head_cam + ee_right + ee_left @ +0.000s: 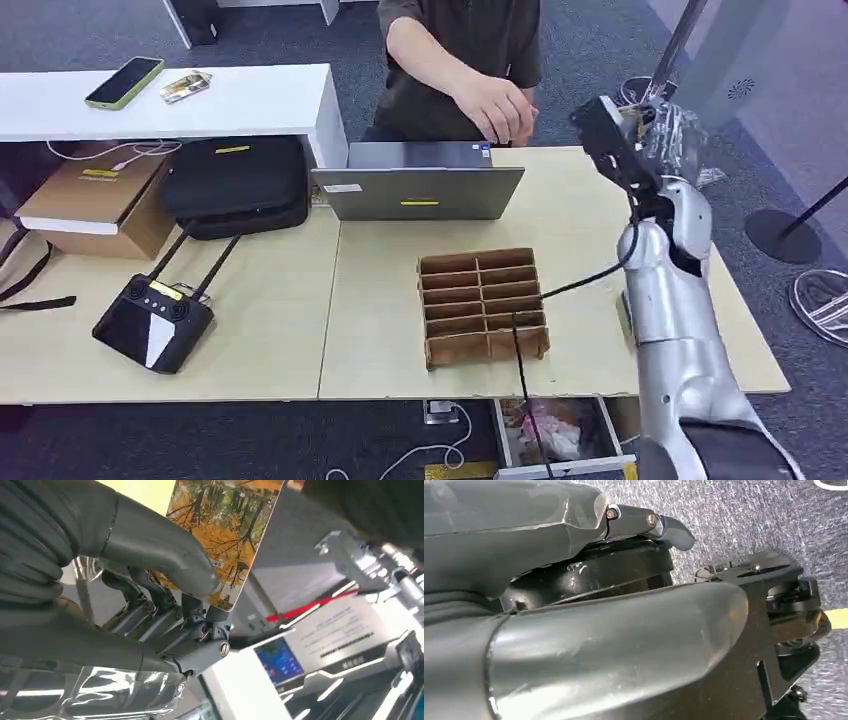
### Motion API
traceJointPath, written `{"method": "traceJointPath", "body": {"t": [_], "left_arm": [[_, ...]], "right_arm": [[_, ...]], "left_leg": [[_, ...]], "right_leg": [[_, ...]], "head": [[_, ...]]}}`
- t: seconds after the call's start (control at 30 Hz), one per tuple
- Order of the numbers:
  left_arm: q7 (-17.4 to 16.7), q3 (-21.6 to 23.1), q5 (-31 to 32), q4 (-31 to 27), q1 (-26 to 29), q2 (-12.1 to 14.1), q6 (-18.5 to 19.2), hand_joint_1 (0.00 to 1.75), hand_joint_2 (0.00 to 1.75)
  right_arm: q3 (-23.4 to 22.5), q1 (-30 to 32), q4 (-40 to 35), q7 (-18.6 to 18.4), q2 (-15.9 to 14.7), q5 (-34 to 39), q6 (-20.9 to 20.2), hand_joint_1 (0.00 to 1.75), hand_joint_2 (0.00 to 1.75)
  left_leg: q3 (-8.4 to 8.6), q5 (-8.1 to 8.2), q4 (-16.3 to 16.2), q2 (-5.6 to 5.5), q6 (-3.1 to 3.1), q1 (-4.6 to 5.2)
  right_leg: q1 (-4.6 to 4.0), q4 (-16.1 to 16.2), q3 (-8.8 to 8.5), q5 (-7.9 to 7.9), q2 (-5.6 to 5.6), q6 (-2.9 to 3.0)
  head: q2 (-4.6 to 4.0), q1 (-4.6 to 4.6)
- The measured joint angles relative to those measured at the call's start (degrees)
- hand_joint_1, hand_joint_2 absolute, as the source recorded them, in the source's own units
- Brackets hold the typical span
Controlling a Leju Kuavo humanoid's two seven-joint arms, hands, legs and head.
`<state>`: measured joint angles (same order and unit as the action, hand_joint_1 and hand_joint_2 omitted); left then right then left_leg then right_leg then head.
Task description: Pass the card to the sensor for recognition and then transmit it.
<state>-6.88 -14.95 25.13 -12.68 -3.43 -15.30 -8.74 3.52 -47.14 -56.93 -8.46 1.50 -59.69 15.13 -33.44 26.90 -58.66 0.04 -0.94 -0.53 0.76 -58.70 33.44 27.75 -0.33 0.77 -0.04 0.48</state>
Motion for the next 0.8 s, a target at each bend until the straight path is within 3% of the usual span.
{"method": "traceJointPath", "body": {"t": [0.17, 0.43, 0.47, 0.5, 0.8], "left_arm": [[-0.83, 1.09, 0.55, 0.0, -0.32, -0.02, 0.04, 0.0, 0.0], [-1.25, 2.23, 1.03, 0.0, -0.54, 0.09, 0.11, 0.0, 0.0], [-1.25, 2.23, 1.03, 0.0, -0.54, 0.09, 0.07, 0.0, 0.0], [-1.23, 2.25, 1.03, 0.0, -0.54, 0.09, 0.0, 0.0, 0.0], [-1.25, 2.43, 1.2, 0.0, -0.56, 0.02, -0.52, 0.0, 0.0]], "right_arm": [[2.1, -5.47, 9.62, -0.61, 4.55, -1.0, 0.09, 1.75, 1.75], [2.8, -7.77, 13.82, -1.62, 7.17, -2.49, -1.03, 1.75, 1.75], [2.82, -7.84, 13.98, -1.64, 7.31, -2.62, -1.16, 1.59, 1.75], [2.84, -7.88, 14.09, -1.64, 7.48, -2.71, -1.16, 0.0, 1.75], [2.84, -7.83, 14.39, -1.55, 7.61, -3.82, -1.62, 0.0, 1.75]], "left_leg": [[-0.02, -0.03, 0.01, -0.12, -0.05, -0.03], [-0.11, -0.03, 0.02, -0.29, -0.05, -0.02], [-0.13, -0.03, 0.02, -0.3, -0.05, -0.02], [-0.13, -0.03, 0.02, -0.31, -0.05, -0.02], [-0.12, -0.02, 0.01, -0.27, -0.05, -0.01]], "right_leg": [[-0.03, -0.03, 0.02, 0.01, -0.08, 0.01], [-0.01, -0.01, 0.07, 0.03, -0.26, 0.01], [-0.01, -0.01, 0.06, 0.03, -0.28, 0.01], [-0.01, -0.01, 0.06, 0.03, -0.28, 0.01], [0.0, 0.0, 0.08, 0.02, -0.22, 0.01]], "head": [[0.0, -0.02], [0.0, -0.02], [0.0, -0.02], [0.0, -0.02], [0.0, -0.02]]}}
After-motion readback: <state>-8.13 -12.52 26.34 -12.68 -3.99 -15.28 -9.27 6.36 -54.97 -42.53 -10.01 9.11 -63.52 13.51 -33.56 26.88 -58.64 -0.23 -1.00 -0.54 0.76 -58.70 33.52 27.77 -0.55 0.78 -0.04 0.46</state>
